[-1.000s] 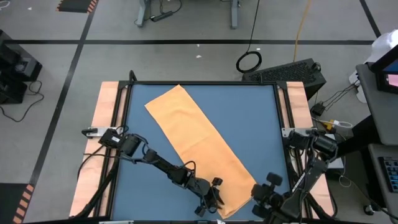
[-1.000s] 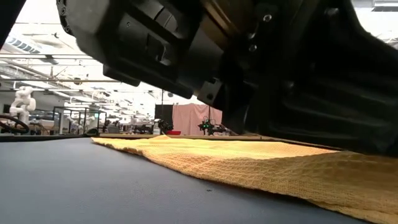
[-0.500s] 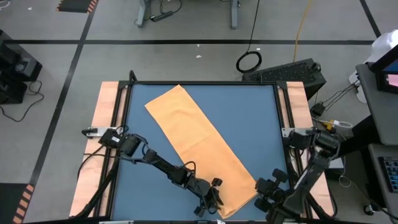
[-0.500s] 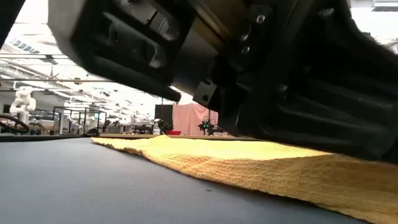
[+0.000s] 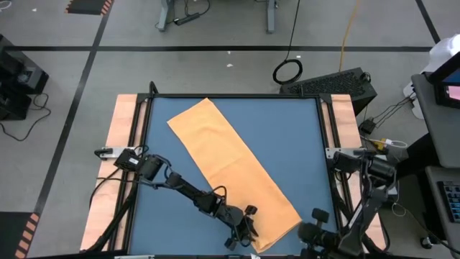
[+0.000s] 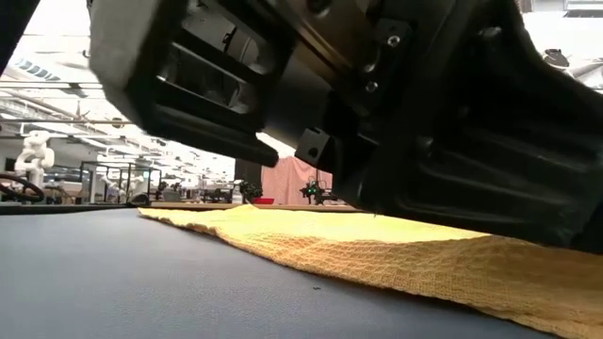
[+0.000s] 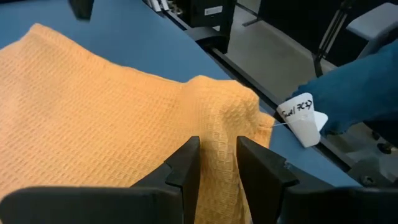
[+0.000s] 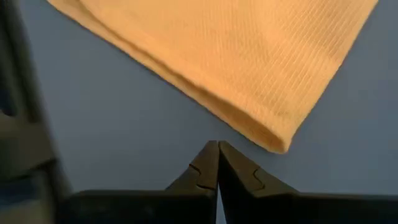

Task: Roll towel into tight, uniform cylinder
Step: Fold the orange microfiber cloth

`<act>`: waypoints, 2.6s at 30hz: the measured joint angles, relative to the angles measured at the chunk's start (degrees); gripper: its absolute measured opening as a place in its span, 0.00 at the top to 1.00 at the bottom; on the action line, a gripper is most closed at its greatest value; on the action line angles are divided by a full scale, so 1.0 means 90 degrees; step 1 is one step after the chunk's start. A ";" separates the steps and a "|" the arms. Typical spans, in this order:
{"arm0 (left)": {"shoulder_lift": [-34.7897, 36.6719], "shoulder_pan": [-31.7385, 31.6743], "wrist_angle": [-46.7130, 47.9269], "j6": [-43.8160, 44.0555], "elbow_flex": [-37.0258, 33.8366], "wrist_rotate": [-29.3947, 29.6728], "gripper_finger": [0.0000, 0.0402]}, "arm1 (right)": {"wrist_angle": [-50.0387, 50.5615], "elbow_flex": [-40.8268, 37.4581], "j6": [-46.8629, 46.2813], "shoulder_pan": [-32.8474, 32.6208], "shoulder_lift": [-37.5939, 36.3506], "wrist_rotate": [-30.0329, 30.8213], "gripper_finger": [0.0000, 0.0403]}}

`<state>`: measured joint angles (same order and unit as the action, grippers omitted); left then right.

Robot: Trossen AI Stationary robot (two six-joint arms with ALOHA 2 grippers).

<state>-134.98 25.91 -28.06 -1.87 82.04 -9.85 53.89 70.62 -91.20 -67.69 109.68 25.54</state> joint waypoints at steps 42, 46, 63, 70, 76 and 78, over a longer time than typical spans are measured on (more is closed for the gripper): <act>0.0000 0.0068 -0.0378 0.0122 -0.0002 -0.0338 0.73 | 0.1666 -0.0003 -0.2556 -0.0135 0.0457 -0.0332 1.00; 0.0000 0.0094 -0.0387 0.0154 -0.0002 -0.0090 0.73 | 0.1555 -0.0003 -0.2562 -0.0178 0.0457 -0.0124 1.00; -0.0053 -0.0338 -0.0894 -0.0017 -0.0002 -0.0922 0.73 | 0.1470 -0.0079 -0.2626 -0.0205 0.0457 0.0005 1.00; -0.0056 -0.0262 -0.1109 0.0177 -0.0002 -0.1231 0.73 | 0.1074 -0.0426 -0.2855 -0.0217 0.0457 0.0068 1.00; -0.0058 -0.0183 -0.0293 0.0191 -0.0002 -0.1039 0.73 | 0.1250 -0.0496 -0.3465 -0.0456 0.0465 0.0765 1.00; -0.0058 -0.0168 -0.0047 0.0172 -0.0002 -0.0911 0.73 | 0.1235 -0.0496 -0.3482 -0.0479 0.0465 0.0696 1.00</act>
<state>-135.50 24.40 -28.49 -0.32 82.02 -18.04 65.00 66.15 -122.54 -72.00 113.86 31.80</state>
